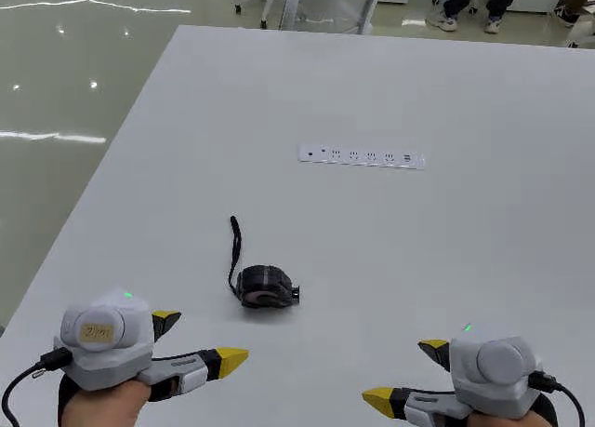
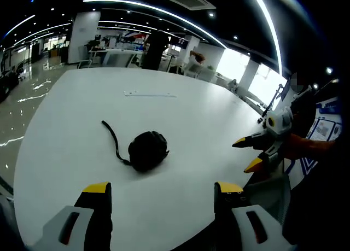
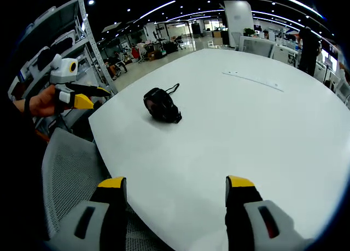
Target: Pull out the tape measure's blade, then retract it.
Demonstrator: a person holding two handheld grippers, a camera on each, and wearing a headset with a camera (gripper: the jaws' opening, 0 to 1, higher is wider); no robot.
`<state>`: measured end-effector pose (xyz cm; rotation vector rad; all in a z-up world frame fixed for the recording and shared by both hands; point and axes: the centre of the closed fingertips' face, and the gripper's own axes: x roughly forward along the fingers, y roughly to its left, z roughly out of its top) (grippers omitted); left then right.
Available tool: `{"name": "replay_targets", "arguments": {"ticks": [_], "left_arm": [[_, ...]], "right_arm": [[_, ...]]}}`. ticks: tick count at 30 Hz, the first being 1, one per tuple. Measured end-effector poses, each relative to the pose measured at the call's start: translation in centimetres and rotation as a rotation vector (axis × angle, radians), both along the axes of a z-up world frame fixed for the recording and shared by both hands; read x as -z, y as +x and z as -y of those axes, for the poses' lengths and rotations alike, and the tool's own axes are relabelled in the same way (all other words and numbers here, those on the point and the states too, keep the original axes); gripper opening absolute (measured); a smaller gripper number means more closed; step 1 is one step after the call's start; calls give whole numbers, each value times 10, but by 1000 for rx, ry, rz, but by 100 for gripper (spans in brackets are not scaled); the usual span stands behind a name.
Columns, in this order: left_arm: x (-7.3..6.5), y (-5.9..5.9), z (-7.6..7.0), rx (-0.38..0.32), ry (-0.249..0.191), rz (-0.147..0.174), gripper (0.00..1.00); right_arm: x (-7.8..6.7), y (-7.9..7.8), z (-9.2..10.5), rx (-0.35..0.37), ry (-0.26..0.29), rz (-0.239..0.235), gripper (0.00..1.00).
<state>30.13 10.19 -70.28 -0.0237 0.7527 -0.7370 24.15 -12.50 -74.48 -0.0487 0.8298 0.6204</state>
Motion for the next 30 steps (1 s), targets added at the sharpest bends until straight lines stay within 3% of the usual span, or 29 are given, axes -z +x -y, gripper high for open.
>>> {"name": "replay_targets", "arguments": {"ticks": [12,22,23,30], "left_arm": [[3,16,-1,37,9,5,73],[4,16,2,71,26,4,73],[5,18,6,130,50,8,73],[7,24,12,206,82,13,73]], "right_arm": [[2,19,-13,-49,-11,5,73],[3,26,-14,-68,-18,9,69],[13,33,-13,-145,-68,-1,69],[17,47,-16,-185,-89,-5,69]]}}
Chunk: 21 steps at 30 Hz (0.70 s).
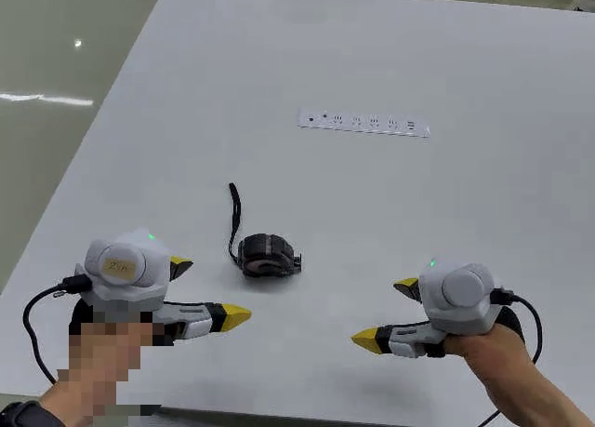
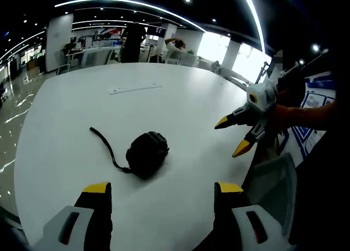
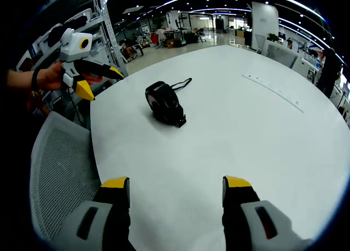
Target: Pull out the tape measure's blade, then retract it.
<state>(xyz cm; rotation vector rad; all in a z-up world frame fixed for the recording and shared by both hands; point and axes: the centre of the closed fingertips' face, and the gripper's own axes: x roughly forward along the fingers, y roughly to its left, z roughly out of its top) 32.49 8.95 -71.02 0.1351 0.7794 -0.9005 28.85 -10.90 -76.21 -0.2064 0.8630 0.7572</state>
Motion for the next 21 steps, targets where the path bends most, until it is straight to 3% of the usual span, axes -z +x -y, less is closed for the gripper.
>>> {"name": "replay_targets", "arguments": {"ticks": [4,10,21], "left_arm": [[4,7,4,69,49,15,73],[6,20,11,132,71,22,73],[9,41,28,288,152,49,73]], "right_arm": [[3,10,-4,-31,-12,2,69],[6,23,-10,-78,-27,8,68],[12,39,-26,-193,-66,10,65]]}}
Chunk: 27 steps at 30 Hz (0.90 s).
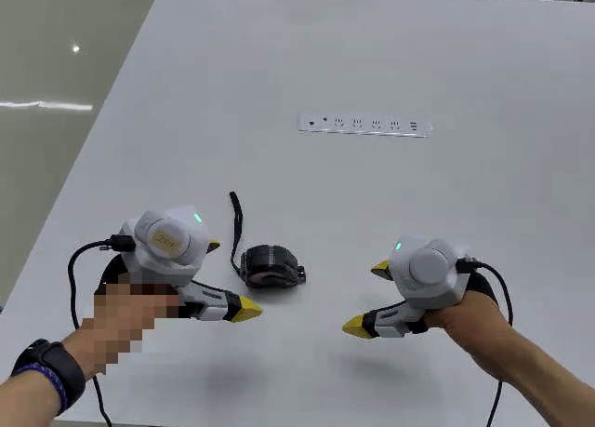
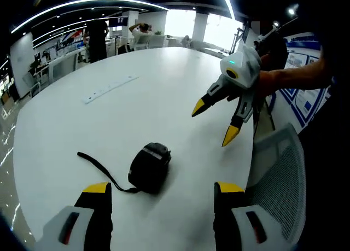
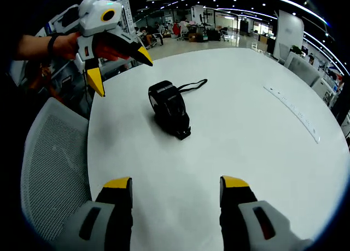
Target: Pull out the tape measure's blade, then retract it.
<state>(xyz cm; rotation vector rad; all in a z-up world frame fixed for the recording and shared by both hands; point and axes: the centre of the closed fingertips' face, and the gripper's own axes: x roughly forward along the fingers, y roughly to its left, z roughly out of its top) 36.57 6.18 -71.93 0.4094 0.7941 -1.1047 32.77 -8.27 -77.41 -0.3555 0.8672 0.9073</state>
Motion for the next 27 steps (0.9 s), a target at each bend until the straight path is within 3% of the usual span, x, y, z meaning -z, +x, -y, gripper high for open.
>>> {"name": "replay_targets", "arguments": {"ticks": [8,18,27], "left_arm": [[8,14,13,122,67,14,73],[27,17,30,250,129,-10,70],[44,22,35,313,182,-18,66]], "right_arm": [[4,16,-12,-66,-16,2,62],[12,33,-31,-108,-7,-8,59],[19,42,-38,-143,-10,-16,57]]}}
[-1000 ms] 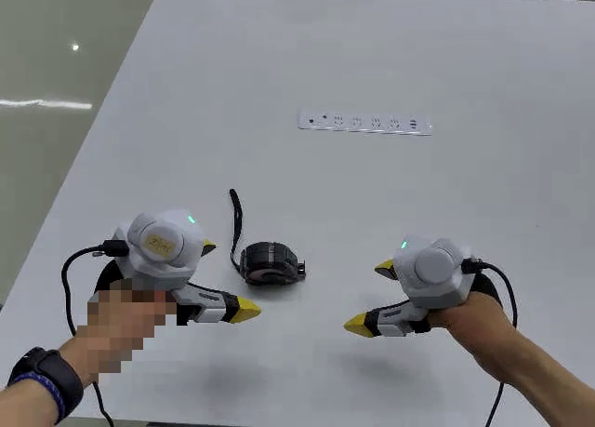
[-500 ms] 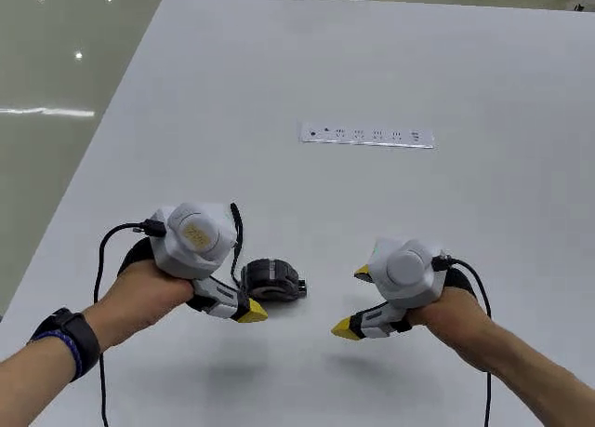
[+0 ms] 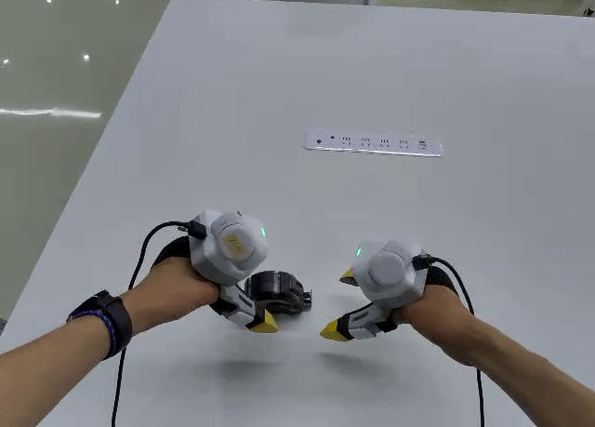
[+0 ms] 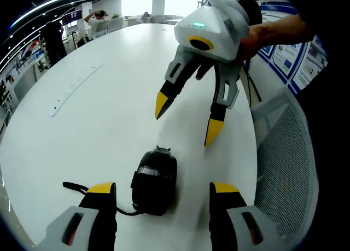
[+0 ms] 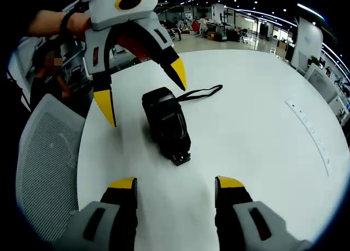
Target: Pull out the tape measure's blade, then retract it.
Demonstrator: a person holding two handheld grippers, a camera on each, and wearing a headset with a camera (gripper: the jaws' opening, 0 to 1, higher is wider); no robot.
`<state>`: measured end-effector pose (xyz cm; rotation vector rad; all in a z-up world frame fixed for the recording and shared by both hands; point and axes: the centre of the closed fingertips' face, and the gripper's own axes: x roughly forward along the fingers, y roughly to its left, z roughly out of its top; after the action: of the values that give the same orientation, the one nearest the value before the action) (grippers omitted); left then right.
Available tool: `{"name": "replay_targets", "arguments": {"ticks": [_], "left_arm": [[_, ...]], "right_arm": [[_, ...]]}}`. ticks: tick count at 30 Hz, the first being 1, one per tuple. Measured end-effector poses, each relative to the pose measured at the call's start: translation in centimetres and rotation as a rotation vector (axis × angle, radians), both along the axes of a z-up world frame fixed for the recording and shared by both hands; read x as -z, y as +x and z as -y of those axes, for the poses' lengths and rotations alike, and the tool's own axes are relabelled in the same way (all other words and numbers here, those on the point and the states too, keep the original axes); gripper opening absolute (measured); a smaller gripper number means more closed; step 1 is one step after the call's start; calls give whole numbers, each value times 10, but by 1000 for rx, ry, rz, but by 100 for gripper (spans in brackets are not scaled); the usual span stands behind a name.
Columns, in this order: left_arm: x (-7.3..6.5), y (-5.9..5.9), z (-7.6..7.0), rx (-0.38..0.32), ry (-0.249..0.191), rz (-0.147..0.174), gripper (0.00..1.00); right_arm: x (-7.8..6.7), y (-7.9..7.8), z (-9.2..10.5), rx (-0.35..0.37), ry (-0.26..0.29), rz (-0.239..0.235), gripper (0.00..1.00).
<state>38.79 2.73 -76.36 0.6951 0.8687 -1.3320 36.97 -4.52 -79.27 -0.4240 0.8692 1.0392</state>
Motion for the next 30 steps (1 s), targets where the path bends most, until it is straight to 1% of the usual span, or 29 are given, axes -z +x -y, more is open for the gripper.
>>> {"name": "replay_targets", "arguments": {"ticks": [4,8,12,15,16,17,19,20,21,22,24,28,30], "left_arm": [[4,4,5,26,5,-1,59],[11,6,7,64,28,2,53],[17,7,10,90,39,-5,48],[18,6,11,120,49,-2,40],[20,6,11,143,54,-2,36],[21,6,12,150,59,3,35],[21,3,10,229,94,33,34],[21,3,10,233,96,32,34],[21,2,10,237,93,23,34],[21,2,10,252,93,19,33],[21,2,10,263,90,16,33],[21,1,10,284,96,22,33],[21,1,10,283,95,22,33]], "right_arm": [[4,4,-3,-16,-2,-1,55],[5,8,-5,-36,-3,7,52],[8,13,-8,-50,-3,13,50],[11,16,-10,-65,-12,15,48],[12,16,-11,-84,-15,18,47],[12,17,-13,-92,-11,25,46],[12,18,-15,-109,-4,30,43],[13,18,-16,-114,-3,30,42],[13,18,-17,-120,-4,29,41],[15,18,-18,-132,-11,33,41],[17,17,-20,-149,-18,32,40],[20,15,-26,-184,-25,40,35],[21,15,-29,-203,-36,48,31]]}}
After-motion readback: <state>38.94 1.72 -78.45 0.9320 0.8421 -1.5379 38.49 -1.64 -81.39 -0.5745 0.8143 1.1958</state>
